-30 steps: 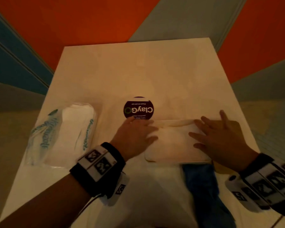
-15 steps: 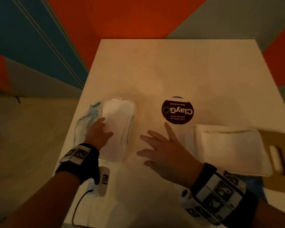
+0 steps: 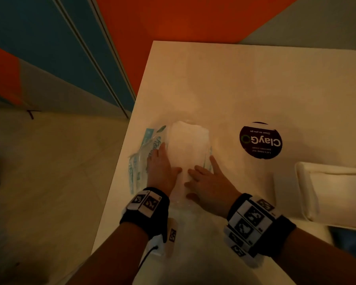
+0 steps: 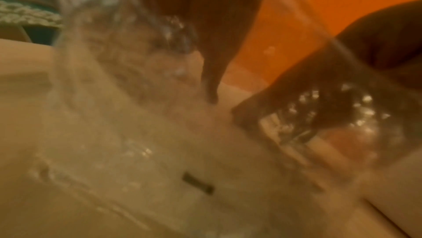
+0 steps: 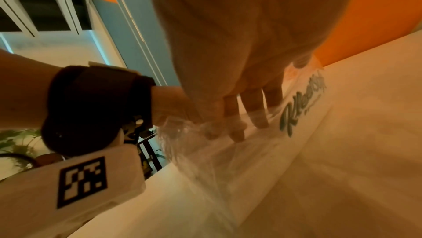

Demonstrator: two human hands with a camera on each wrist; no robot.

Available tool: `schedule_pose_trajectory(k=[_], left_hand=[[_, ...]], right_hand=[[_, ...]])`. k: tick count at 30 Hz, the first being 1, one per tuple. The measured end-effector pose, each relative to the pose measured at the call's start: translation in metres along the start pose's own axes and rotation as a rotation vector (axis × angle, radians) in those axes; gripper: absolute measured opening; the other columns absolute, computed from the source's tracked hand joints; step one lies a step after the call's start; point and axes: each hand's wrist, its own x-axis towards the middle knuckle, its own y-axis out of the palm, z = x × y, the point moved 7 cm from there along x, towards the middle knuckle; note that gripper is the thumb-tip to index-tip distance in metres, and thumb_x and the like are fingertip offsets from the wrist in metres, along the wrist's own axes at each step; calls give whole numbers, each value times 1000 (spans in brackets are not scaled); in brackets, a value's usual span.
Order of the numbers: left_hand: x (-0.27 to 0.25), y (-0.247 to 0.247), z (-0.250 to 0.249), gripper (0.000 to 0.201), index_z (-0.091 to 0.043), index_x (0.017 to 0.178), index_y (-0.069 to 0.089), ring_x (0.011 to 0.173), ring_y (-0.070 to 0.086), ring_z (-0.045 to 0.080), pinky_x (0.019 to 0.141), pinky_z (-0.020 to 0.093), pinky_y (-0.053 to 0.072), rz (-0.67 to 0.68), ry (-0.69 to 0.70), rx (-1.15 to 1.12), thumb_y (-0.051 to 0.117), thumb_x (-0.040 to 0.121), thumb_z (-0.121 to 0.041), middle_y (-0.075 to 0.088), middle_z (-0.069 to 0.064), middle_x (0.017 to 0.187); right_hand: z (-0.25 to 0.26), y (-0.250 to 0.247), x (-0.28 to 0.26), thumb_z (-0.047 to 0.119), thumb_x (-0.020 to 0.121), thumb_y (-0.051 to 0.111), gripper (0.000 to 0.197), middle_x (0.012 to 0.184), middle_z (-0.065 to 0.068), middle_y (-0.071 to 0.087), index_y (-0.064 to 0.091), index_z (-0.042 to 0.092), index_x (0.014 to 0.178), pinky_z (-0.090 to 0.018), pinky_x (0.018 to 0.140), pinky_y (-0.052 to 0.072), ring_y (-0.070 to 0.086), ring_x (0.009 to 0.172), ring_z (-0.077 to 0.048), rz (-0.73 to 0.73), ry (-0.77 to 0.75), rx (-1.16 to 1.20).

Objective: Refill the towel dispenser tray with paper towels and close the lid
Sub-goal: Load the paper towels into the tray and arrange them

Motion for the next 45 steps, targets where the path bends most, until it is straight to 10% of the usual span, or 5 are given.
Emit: schedule_pose_trajectory(k=[8, 13, 19, 34, 45], left_hand=[[-6, -2, -13, 22, -3, 106, 54, 95, 53, 26, 72, 23, 33, -10, 237, -242, 55, 84, -6, 59, 16, 104], [0, -20, 3, 26, -9, 105, 55, 79, 55, 15, 52, 12, 42, 10, 74, -639, 61, 80, -4, 60, -2, 88], [-8, -32, 4, 37, -28, 99, 60, 92, 65, 19, 80, 36, 55, 203, 91, -1022, 66, 73, -3, 70, -5, 94], [-17, -62, -38, 43, -23, 113, 59, 104, 63, 25, 81, 43, 55, 183, 60, -1420, 61, 70, -20, 67, 4, 113], [-43, -44, -98, 53, -24, 103, 67, 101, 65, 15, 86, 36, 55, 554, 162, -1511, 80, 52, -35, 72, -4, 104]], right_hand=[[-6, -5, 0, 40, 95, 35, 38, 145, 0, 37, 41, 29, 132, -54, 110, -13, 23, 138, -19, -79, 123, 222], [-50, -30, -23, 25, 81, 64, 51, 121, -10, 50, 45, 12, 126, -22, 94, 36, 46, 108, -13, -814, 395, 976], [-49, -27, 5, 9, 66, 75, 82, 120, -10, 60, 32, 12, 135, -46, 89, 51, 60, 106, -26, -637, 439, 1941], [-18, -40, -15, 6, 66, 68, 37, 100, -1, 66, 60, 24, 97, -32, 75, 57, 64, 92, -21, -410, 189, 1904], [-85, -29, -110, 5, 75, 59, 38, 98, 8, 71, 59, 27, 106, -30, 69, 59, 67, 93, -14, -862, 324, 1999]])
